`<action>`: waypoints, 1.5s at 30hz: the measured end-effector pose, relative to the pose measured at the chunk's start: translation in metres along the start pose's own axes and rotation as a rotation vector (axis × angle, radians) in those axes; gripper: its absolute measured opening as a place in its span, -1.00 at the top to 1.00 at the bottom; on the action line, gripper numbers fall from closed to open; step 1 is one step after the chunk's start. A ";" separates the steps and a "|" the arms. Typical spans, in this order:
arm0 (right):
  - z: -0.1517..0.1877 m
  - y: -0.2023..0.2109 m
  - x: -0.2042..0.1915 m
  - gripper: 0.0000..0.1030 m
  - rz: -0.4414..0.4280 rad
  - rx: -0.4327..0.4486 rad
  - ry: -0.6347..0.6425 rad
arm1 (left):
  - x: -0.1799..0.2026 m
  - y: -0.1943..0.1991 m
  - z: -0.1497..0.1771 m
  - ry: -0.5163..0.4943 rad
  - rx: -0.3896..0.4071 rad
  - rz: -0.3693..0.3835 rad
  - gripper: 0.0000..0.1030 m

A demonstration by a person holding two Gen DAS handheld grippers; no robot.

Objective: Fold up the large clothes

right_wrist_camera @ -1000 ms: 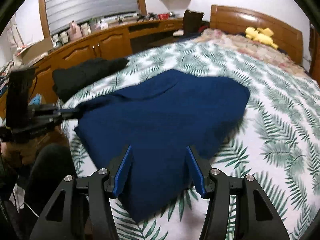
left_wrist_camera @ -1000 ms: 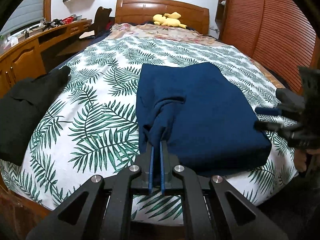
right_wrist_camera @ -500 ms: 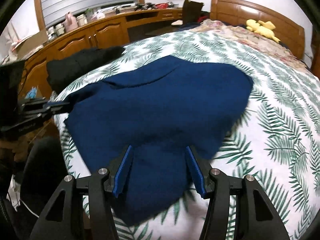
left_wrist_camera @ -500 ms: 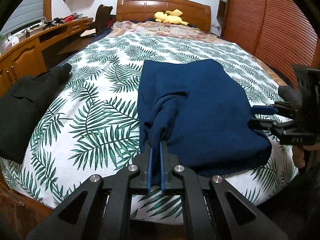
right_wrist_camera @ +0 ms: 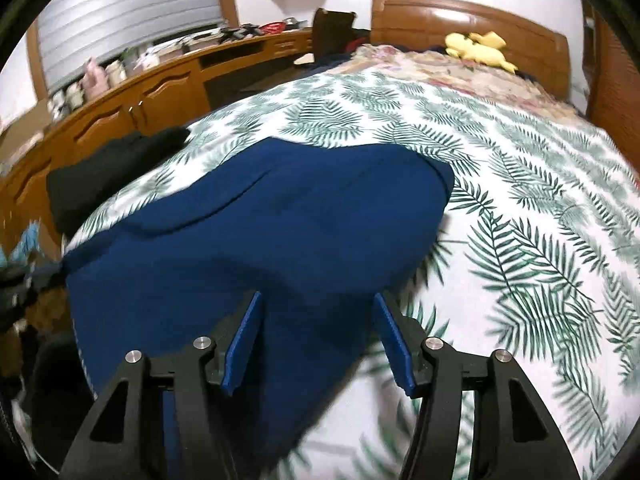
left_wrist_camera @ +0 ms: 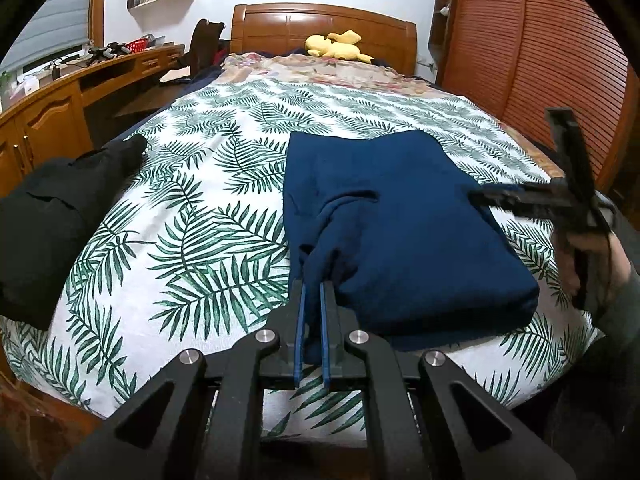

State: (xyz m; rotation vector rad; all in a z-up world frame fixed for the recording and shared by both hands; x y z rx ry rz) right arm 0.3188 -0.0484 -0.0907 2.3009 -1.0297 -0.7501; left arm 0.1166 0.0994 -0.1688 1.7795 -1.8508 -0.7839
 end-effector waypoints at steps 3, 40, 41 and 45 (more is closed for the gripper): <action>-0.017 -0.017 0.009 -0.26 0.019 -0.009 -0.015 | -0.002 -0.001 0.000 -0.004 0.000 0.007 0.87; -0.068 -0.072 0.071 0.69 -0.144 -0.048 -0.160 | 0.001 0.002 0.013 -0.022 -0.070 0.019 -0.05; -0.067 -0.073 0.072 0.70 -0.128 -0.050 -0.157 | 0.002 0.001 0.013 -0.024 -0.072 0.015 -0.05; -0.062 -0.076 0.082 0.74 -0.105 -0.070 -0.185 | 0.004 -0.009 0.015 -0.016 -0.090 0.013 -0.05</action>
Point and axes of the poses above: each gripper's, at about its wrist camera, not at the fingertips, and y roughly against the way its jaws point, x to its right, z to its underside, the point moved 4 cm from there along -y, roughly the way its jaws point, and after that the axes turned 13 degrees about -y, right-handed, at the moved point
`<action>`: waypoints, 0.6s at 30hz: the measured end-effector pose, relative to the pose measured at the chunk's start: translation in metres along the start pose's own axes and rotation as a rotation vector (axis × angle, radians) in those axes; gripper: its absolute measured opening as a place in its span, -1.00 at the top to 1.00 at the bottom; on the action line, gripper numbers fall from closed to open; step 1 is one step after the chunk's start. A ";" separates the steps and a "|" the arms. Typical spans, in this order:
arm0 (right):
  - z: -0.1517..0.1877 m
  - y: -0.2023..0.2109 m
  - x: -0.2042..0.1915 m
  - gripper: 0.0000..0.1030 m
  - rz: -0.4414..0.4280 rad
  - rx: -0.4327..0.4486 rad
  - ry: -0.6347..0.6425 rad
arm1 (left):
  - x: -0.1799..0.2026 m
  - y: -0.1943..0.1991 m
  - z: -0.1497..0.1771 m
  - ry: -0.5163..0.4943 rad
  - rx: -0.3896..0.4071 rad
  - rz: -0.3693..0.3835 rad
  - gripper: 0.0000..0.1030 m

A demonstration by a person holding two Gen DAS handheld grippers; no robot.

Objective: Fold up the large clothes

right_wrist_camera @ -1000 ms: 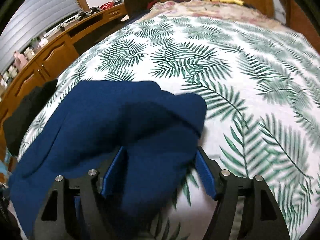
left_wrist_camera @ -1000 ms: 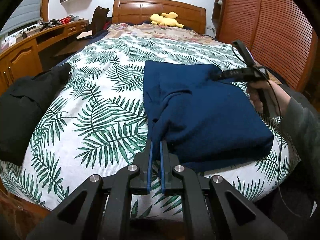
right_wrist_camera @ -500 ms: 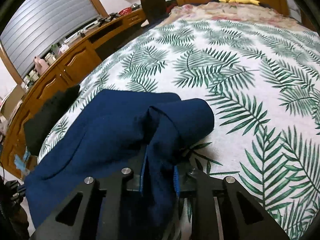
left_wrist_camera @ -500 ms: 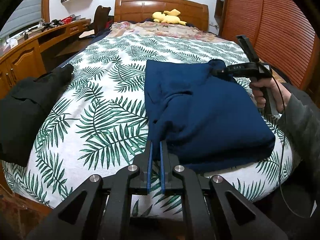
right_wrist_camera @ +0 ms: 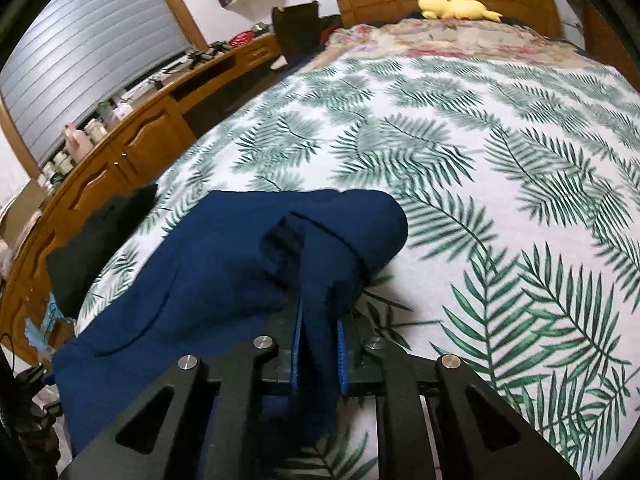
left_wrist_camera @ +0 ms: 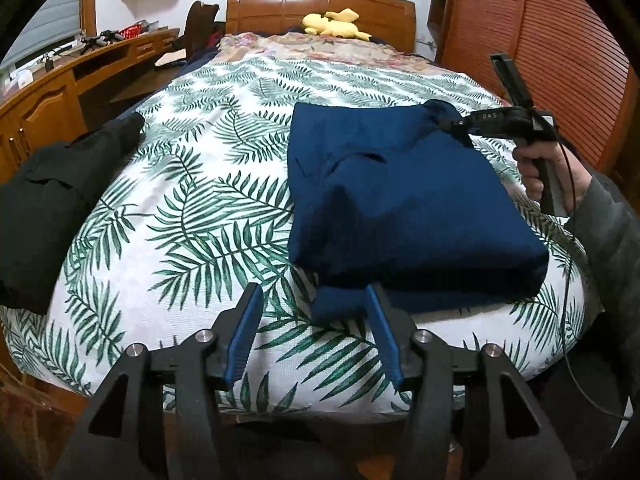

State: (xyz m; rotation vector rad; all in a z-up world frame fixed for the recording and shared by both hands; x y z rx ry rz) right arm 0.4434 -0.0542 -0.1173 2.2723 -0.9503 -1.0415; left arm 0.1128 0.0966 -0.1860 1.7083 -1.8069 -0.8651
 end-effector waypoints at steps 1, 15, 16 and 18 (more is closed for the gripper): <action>0.000 -0.003 0.002 0.74 -0.002 -0.003 -0.007 | 0.001 -0.002 0.000 0.003 -0.002 0.002 -0.05; 0.000 -0.032 0.005 -0.06 -0.069 -0.086 -0.087 | 0.011 -0.009 -0.002 -0.014 -0.001 -0.002 -0.05; 0.000 -0.037 0.004 -0.09 -0.071 -0.094 -0.091 | 0.012 -0.009 -0.001 -0.014 -0.001 0.002 -0.05; -0.001 -0.041 0.001 -0.09 -0.084 -0.094 -0.092 | 0.014 -0.010 0.000 -0.013 -0.001 0.023 -0.04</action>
Point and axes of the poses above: each gripper's, at about its wrist camera, not at the fingertips, and y roughly against the way its jaws point, x to its right, z to its underside, the point moved 4 cm from there along -y, roughly the way its jaws point, and after that the axes turned 13 degrees about -y, right-handed, at the moved point
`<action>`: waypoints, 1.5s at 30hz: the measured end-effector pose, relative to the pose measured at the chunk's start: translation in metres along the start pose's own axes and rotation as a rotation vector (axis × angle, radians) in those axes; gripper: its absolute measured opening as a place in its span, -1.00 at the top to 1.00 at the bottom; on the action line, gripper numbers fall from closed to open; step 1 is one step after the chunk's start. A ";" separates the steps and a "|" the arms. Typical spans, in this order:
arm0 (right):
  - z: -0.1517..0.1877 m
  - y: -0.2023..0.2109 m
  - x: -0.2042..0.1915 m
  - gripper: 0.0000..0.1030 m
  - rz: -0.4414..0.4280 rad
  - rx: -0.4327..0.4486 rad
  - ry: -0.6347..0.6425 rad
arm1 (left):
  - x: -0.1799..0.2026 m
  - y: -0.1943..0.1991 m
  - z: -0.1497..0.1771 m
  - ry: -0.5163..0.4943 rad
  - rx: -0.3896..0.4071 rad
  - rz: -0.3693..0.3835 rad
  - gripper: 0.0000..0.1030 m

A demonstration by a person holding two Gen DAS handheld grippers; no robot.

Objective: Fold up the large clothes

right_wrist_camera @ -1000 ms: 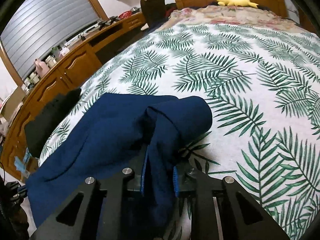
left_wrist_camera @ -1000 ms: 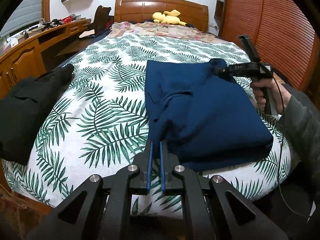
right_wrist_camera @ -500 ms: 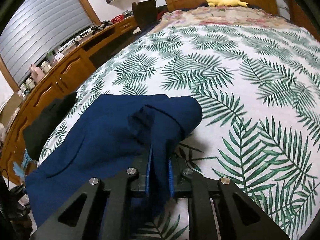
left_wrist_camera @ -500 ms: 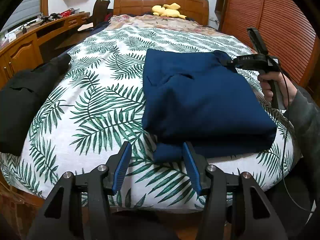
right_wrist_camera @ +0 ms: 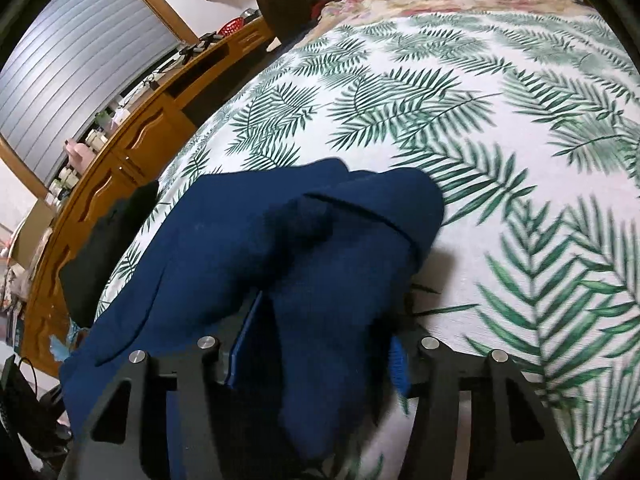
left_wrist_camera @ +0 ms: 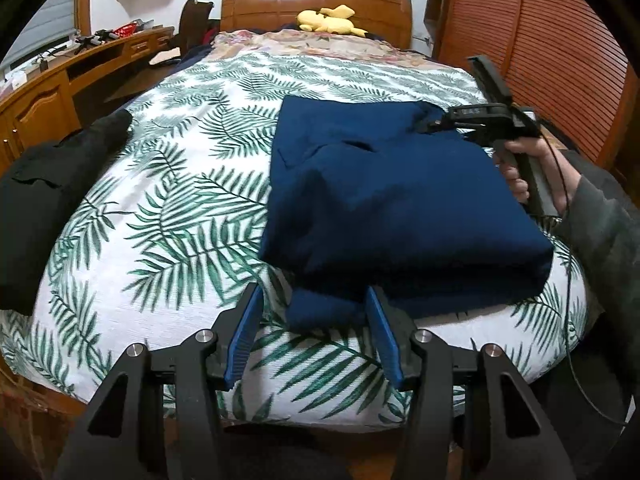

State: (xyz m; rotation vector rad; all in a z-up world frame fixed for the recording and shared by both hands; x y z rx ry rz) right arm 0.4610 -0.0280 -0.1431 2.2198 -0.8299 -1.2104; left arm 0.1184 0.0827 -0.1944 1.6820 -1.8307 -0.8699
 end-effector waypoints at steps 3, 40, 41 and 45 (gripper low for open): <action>-0.001 -0.002 -0.006 -0.09 0.002 0.005 0.015 | 0.003 -0.005 0.002 0.007 -0.004 0.043 0.09; 0.027 0.057 -0.107 0.71 -0.003 0.267 0.284 | -0.040 0.047 -0.016 0.003 0.215 0.013 0.77; 0.025 0.052 -0.118 0.71 0.005 0.261 0.300 | -0.054 0.053 -0.015 0.011 0.227 0.000 0.77; 0.018 0.021 -0.176 0.71 0.020 0.232 0.369 | -0.100 0.073 -0.007 0.042 0.255 -0.047 0.77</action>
Point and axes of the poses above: each gripper's, at about its wrist camera, not at the fingertips, and y roughly against the way its jaws point, x to its right, z to its underside, the point moved 4 cm from there along -y, roughly the way its jaws point, and after that the axes turned 13 degrees about -y, right-handed, at the moved point
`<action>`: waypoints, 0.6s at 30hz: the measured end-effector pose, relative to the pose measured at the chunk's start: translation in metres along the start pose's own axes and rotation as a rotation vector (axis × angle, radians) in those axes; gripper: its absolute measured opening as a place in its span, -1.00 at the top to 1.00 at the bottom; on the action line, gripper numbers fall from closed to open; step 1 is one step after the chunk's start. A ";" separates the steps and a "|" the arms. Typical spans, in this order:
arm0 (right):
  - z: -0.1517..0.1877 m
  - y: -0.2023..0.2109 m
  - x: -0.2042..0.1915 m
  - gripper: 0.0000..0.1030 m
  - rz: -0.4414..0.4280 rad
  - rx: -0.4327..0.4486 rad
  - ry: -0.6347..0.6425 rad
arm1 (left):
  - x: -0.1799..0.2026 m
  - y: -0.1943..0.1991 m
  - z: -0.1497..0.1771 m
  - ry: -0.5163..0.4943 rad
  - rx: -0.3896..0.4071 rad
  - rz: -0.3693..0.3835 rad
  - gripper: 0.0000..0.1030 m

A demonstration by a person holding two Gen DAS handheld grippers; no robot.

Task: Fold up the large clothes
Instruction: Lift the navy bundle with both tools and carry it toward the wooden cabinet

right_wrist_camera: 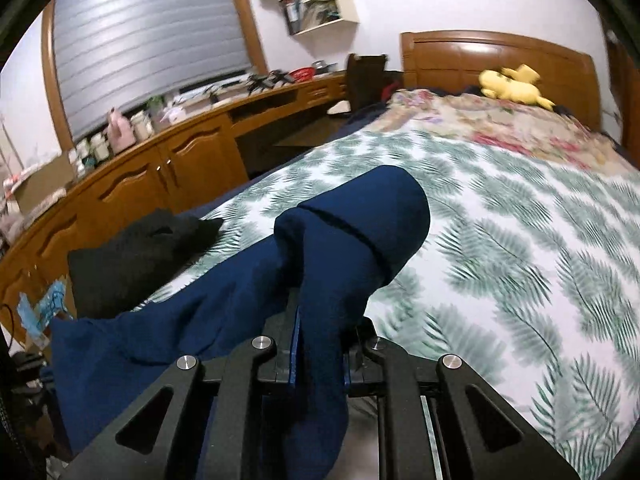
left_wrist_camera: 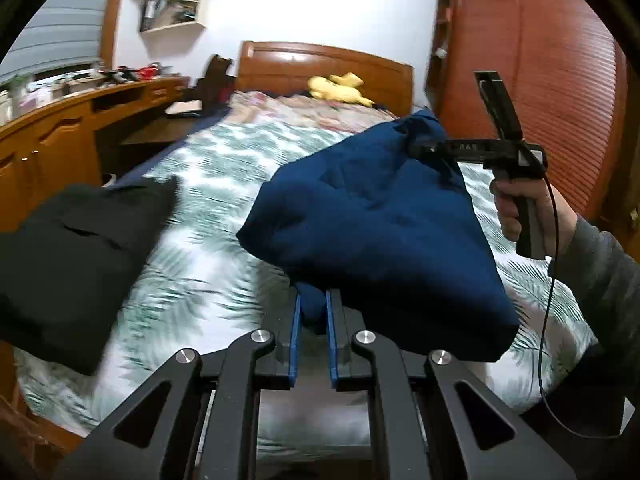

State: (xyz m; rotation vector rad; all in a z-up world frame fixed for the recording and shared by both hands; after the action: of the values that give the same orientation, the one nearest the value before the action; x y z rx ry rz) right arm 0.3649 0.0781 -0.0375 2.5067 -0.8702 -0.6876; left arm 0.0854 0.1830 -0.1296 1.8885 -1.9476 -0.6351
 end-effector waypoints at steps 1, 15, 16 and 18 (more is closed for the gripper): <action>-0.006 -0.009 -0.016 0.71 -0.002 -0.006 0.020 | -0.014 0.006 0.000 0.001 0.006 -0.022 0.77; -0.074 -0.127 -0.207 0.71 -0.082 -0.058 0.198 | -0.165 0.064 -0.001 0.026 0.006 -0.311 0.78; -0.077 -0.133 -0.216 0.71 -0.084 -0.058 0.209 | -0.172 0.068 0.001 0.028 0.005 -0.324 0.78; -0.082 -0.150 -0.232 0.71 -0.087 -0.060 0.224 | -0.186 0.072 0.004 0.034 0.000 -0.352 0.78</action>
State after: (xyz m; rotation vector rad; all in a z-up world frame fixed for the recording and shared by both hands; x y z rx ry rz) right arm 0.3215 0.3559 0.0250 2.5188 -0.6543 -0.4414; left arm 0.0312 0.3692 -0.0833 2.2480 -1.6046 -0.6927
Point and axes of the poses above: each gripper's, at about its wrist camera, not at the fingertips, and y roughly against the way its jaws point, x to its right, z to its underside, the point moved 4 cm from there along -y, roughly the way its jaws point, and after that the axes turned 13 degrees about -y, right-handed, at the moved point
